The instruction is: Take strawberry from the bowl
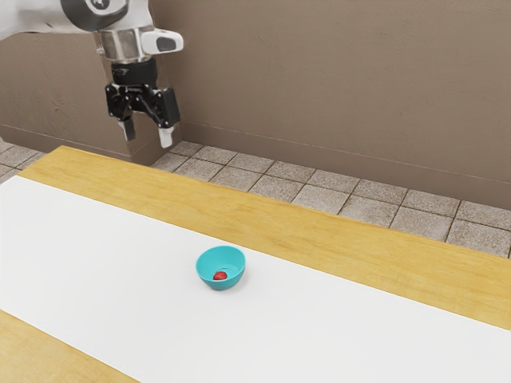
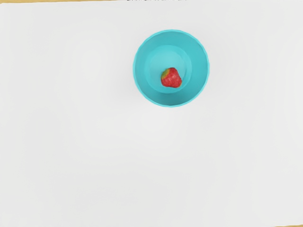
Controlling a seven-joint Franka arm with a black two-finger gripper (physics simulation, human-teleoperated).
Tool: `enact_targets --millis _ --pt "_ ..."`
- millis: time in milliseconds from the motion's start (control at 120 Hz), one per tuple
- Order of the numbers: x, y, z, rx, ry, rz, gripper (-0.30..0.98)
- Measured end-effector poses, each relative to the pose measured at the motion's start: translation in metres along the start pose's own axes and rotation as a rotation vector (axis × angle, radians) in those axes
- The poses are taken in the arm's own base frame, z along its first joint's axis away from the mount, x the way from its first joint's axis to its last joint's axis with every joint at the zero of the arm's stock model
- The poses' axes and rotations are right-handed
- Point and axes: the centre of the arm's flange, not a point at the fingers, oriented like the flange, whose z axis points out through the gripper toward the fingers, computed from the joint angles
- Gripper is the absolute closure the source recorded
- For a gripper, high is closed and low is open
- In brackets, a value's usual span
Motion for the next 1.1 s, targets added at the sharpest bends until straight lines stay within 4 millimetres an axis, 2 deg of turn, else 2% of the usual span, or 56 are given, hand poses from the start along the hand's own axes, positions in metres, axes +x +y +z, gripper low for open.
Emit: enact_targets --millis 83,133,167,208,275,325,367,425,492,542,600,667,808,933,1100 --pt "0.005 -0.011 0.008 0.004 0.016 -0.024 0.0" --pt "0.015 -0.013 0.019 0.007 0.012 -0.029 0.0" --pt "0.03 -0.012 0.033 0.007 -0.005 -0.028 0.0" --pt "0.057 -0.006 0.051 0.008 -0.024 -0.021 0.0" --pt "0.106 0.025 0.069 0.022 -0.036 0.006 0.0" --pt "0.121 0.036 0.092 0.024 -0.071 -0.016 0.0" --pt "0.121 0.04 0.118 0.015 -0.117 -0.048 0.01" --pt "0.11 0.041 0.158 -0.015 -0.186 -0.1 0.03" --pt "0.111 0.05 0.192 -0.028 -0.223 -0.153 0.06" --pt "0.116 0.044 0.21 -0.035 -0.235 -0.215 0.09" --pt "0.122 0.035 0.221 -0.042 -0.227 -0.282 0.12" --pt "0.129 0.037 0.231 -0.041 -0.205 -0.336 0.16" --pt "0.113 0.041 0.254 -0.057 -0.195 -0.467 0.31" --pt "0.116 0.052 0.261 -0.065 -0.158 -0.565 0.39" --pt "0.118 0.048 0.275 -0.057 -0.143 -0.692 0.43"
